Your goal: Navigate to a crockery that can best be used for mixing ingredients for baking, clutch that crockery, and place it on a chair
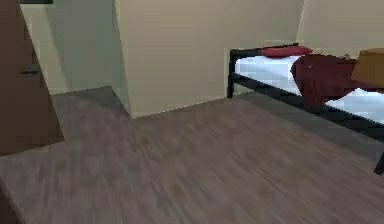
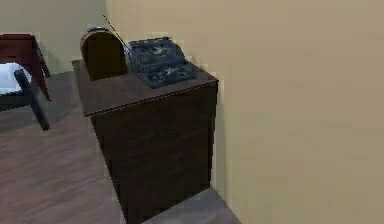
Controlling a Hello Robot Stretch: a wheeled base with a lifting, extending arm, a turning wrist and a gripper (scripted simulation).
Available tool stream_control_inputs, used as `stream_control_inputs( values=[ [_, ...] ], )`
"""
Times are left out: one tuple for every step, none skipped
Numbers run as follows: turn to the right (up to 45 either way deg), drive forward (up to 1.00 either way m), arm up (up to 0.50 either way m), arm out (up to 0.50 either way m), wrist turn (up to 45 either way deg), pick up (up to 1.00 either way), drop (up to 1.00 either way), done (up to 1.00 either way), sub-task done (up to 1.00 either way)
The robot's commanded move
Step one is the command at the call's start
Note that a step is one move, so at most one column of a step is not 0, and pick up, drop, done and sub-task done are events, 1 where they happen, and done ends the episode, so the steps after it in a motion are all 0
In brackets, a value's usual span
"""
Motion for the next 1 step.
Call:
stream_control_inputs(
  values=[
    [45.0,0.00,0.00,0.00,0.0,0.00,0.00,0.00,0.00]
  ],
)
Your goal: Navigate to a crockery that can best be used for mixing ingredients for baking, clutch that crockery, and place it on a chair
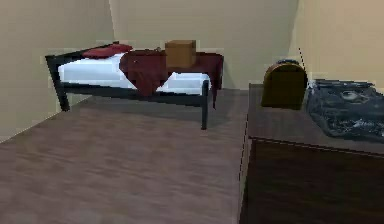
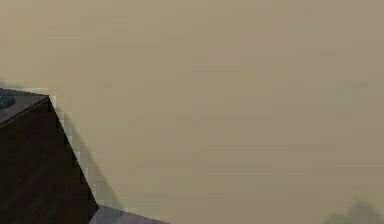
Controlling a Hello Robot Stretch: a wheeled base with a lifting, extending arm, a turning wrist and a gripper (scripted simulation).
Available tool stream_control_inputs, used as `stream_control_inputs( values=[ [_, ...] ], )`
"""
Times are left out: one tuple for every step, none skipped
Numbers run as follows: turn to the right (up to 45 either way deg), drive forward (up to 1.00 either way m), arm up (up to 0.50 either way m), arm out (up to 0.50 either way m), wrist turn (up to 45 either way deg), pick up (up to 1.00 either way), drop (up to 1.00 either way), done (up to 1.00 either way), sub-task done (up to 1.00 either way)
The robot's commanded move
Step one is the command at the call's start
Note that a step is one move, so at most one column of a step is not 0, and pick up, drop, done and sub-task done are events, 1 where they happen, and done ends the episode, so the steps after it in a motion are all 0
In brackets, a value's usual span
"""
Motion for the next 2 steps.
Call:
stream_control_inputs(
  values=[
    [21.0,0.00,0.00,0.00,0.0,0.00,0.00,0.00,0.00],
    [0.0,0.20,0.00,0.00,0.0,0.00,0.00,0.00,0.00]
  ],
)
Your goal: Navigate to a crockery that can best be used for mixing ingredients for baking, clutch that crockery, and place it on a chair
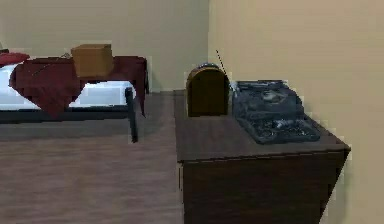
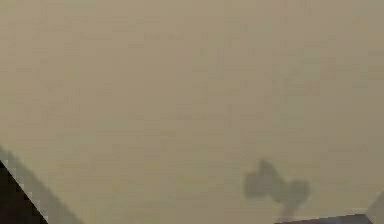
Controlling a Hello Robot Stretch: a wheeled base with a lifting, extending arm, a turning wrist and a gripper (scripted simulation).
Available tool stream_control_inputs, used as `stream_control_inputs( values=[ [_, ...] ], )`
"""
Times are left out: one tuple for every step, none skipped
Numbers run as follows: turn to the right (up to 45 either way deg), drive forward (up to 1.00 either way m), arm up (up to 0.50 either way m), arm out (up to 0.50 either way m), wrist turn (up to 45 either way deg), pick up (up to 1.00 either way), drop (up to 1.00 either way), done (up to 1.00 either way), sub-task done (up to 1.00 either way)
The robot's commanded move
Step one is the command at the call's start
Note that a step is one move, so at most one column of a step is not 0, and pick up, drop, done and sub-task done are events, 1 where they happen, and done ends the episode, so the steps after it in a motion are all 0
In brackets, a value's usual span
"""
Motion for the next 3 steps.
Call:
stream_control_inputs(
  values=[
    [-45.0,0.00,0.00,0.00,0.0,0.00,0.00,0.00,0.00],
    [-30.0,0.00,0.00,0.00,0.0,0.00,0.00,0.00,0.00],
    [-3.0,0.00,0.00,0.00,0.0,0.00,0.00,0.00,0.00]
  ],
)
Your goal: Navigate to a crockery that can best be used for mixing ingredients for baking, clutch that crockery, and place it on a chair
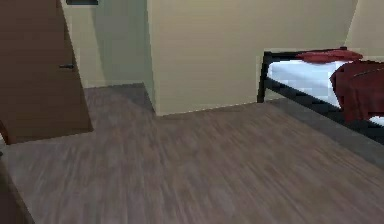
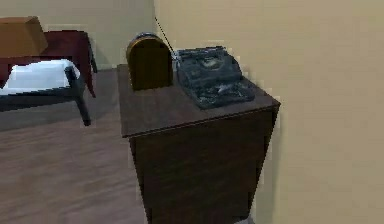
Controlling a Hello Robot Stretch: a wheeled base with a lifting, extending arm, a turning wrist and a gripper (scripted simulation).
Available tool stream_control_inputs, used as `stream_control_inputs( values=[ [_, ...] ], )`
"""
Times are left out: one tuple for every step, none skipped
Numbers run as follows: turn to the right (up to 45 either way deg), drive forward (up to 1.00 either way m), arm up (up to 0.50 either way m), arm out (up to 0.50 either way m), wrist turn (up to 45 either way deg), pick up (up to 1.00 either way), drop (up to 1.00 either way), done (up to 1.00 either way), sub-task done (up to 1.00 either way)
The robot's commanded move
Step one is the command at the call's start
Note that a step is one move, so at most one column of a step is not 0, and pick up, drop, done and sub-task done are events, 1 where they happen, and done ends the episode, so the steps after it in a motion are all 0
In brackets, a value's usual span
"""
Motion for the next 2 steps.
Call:
stream_control_inputs(
  values=[
    [45.0,0.00,0.00,0.00,0.0,0.00,0.00,0.00,0.00],
    [45.0,0.00,0.00,0.00,0.0,0.00,0.00,0.00,0.00]
  ],
)
